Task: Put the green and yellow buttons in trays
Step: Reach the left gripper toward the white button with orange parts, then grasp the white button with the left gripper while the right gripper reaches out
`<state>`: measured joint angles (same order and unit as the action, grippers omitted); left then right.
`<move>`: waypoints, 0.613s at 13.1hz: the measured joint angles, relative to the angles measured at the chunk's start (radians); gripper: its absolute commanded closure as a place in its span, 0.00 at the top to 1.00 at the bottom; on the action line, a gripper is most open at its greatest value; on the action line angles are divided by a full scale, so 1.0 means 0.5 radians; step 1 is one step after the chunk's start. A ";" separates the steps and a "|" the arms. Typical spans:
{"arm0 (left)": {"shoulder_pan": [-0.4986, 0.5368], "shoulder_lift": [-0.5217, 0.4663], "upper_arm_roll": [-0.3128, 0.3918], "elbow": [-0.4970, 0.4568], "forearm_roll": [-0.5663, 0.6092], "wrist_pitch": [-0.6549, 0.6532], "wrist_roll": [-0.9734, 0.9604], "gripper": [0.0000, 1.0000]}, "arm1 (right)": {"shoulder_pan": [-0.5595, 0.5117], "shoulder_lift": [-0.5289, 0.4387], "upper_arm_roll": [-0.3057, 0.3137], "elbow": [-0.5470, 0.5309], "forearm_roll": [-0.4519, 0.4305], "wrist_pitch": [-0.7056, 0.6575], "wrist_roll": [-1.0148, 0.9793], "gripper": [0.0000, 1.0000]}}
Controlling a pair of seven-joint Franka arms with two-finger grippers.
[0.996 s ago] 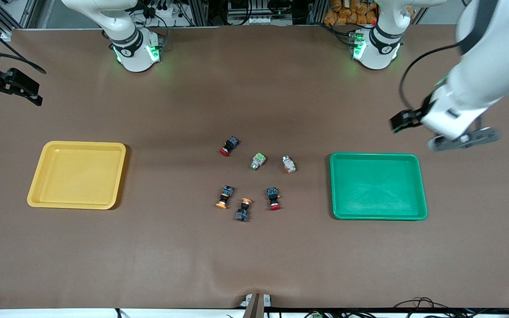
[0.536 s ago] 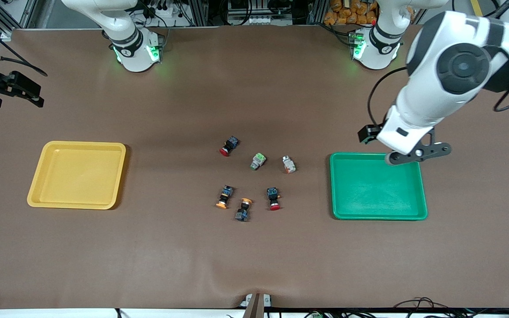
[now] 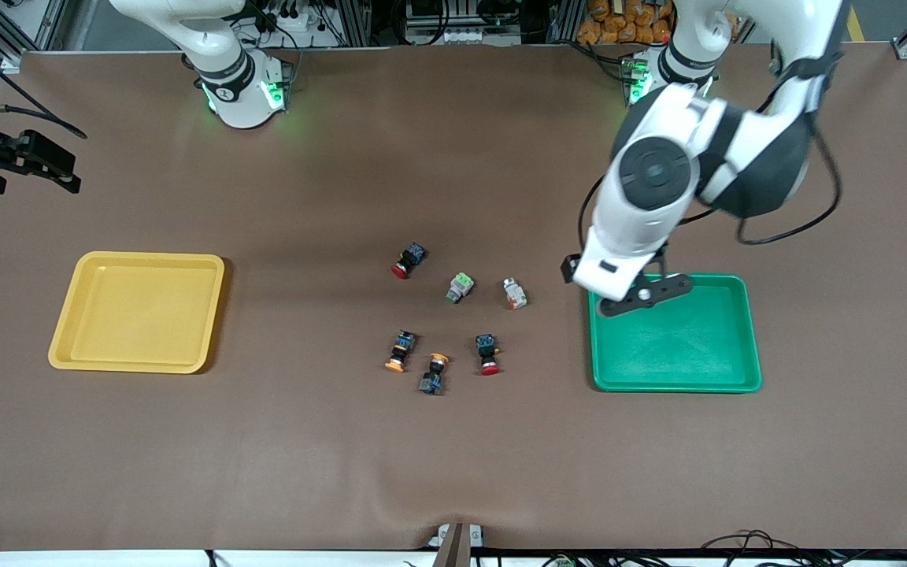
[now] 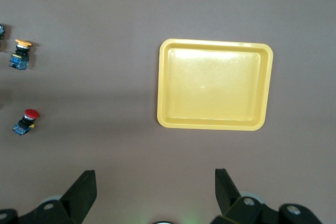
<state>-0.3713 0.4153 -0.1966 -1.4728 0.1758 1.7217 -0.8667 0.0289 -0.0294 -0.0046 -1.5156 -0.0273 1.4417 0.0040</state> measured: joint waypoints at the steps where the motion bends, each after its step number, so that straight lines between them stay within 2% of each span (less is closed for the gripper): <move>1: -0.036 0.061 0.000 0.029 0.016 0.032 -0.069 1.00 | 0.000 0.004 0.000 0.000 0.000 0.000 0.000 1.00; 5: -0.174 0.341 0.002 0.101 0.027 0.384 -0.360 1.00 | 0.003 0.032 0.005 0.000 0.000 0.002 0.000 1.00; 8: -0.242 0.541 0.005 0.112 0.030 0.590 -0.431 1.00 | 0.028 0.127 0.012 -0.001 -0.015 0.006 -0.004 1.00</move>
<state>-0.4923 0.6857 -0.1942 -1.4169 0.1910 2.0167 -1.0823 0.0429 0.0339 0.0016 -1.5163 -0.0351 1.4449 0.0019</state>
